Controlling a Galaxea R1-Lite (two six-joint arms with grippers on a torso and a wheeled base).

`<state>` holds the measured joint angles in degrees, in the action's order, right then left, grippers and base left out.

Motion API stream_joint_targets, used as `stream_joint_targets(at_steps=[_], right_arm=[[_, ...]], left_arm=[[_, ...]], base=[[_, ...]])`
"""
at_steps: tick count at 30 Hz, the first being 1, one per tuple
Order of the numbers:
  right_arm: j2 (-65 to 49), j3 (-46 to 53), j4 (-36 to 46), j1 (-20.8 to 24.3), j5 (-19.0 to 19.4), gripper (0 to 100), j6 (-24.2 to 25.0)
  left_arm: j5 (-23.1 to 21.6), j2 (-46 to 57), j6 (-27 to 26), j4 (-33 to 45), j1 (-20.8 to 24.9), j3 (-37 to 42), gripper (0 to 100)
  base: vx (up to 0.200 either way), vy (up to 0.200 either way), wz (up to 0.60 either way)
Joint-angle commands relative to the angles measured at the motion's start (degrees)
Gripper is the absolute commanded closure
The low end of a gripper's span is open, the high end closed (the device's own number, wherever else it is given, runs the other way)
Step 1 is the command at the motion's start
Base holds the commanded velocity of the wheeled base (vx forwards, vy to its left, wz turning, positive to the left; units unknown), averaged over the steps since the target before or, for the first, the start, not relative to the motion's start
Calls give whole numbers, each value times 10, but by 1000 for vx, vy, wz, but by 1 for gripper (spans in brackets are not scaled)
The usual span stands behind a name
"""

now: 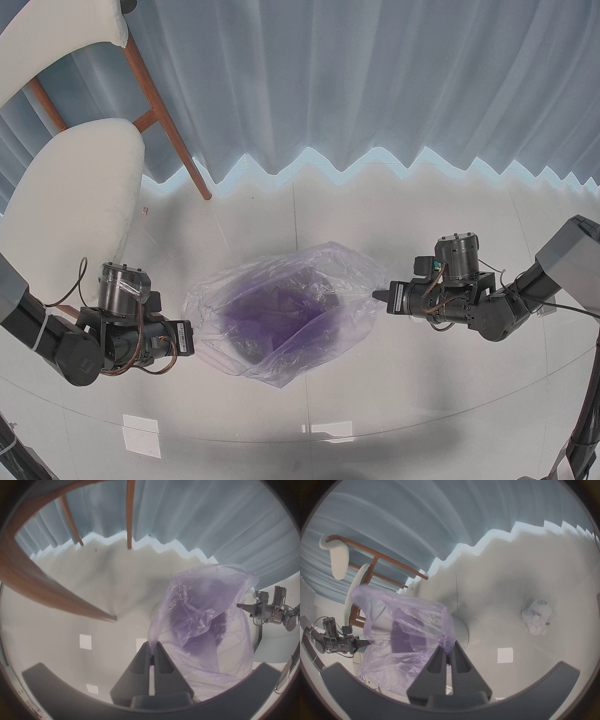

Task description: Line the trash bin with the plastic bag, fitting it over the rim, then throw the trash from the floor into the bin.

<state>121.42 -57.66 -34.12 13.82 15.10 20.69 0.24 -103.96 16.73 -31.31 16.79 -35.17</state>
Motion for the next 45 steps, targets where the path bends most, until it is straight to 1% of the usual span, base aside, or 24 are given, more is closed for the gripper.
stream_joint_targets(at_steps=[1, 2, 3, 7, 9, 12, 17, 21, 22, 24, 25, 26, 27, 31, 32, 38, 44, 45], right_arm=[[-21, 41, -42, 9, -3, 100, -14], [-22, 48, -49, 15, -3, 100, -14], [-25, 57, -55, 18, -3, 0, -14], [-42, 77, -84, 23, -7, 0, -6], [-72, 95, -107, 30, -8, 0, 15], [-99, 99, -108, 35, -8, 0, 48], [-93, 81, -112, 37, -8, 0, 56], [-69, 58, -113, 35, -9, 0, 49], [-53, 39, -117, 32, -10, 0, 44], [-43, 22, -121, 32, -16, 0, 44], [-26, 0, -125, 32, -25, 0, 44], [-26, 0, -125, 32, -25, 0, 44], [-10, -26, -125, 31, -34, 0, 44], [7, -60, -122, 31, -37, 0, 45], [10, -73, -122, 31, -37, 0, 45], [11, -69, -119, 31, -37, 0, 48], [17, -70, -123, 30, -36, 0, 49], [19, -72, -124, 30, -36, 0, 48]], left_arm=[[1, 6, -19, -59, 4, 51, 100], [1, 7, -21, -69, 4, 57, 100], [0, 9, -24, -77, 4, 62, 0], [-2, 17, -24, -97, 7, 66, 0], [-11, 49, -25, -104, 11, 76, 0], [-24, 78, -26, -104, 13, 81, 0], [-25, 72, -25, -105, 4, 69, 0], [-24, 44, -25, -105, -9, 39, 0], [-23, 32, -25, -108, -11, 15, 0], [-25, 26, -23, -109, -13, -3, 0], [-25, 18, -22, -110, -16, -24, 0], [-25, 18, -22, -110, -16, -24, 0], [-27, 6, -22, -109, -17, -46, 0], [-46, -12, -22, -109, -17, -75, 0], [-58, -26, -23, -109, -17, -89, 0], [-62, -79, -24, -111, -29, -143, 0], [-62, -133, -26, -130, -32, -194, 0], [-63, -149, -26, -134, -32, -216, 0]], base=[[0, 0, 0], [0, 0, 0], [0, 0, 0], [0, 0, 0], [0, 0, 0], [0, 0, 0], [0, 0, 0], [0, 0, 0], [0, 0, 0], [0, 0, 0], [0, 0, 0], [0, 0, 0], [0, 0, 0], [0, 0, 0], [0, 0, 0], [0, 0, 0], [0, 0, 0], [0, 0, 0]])
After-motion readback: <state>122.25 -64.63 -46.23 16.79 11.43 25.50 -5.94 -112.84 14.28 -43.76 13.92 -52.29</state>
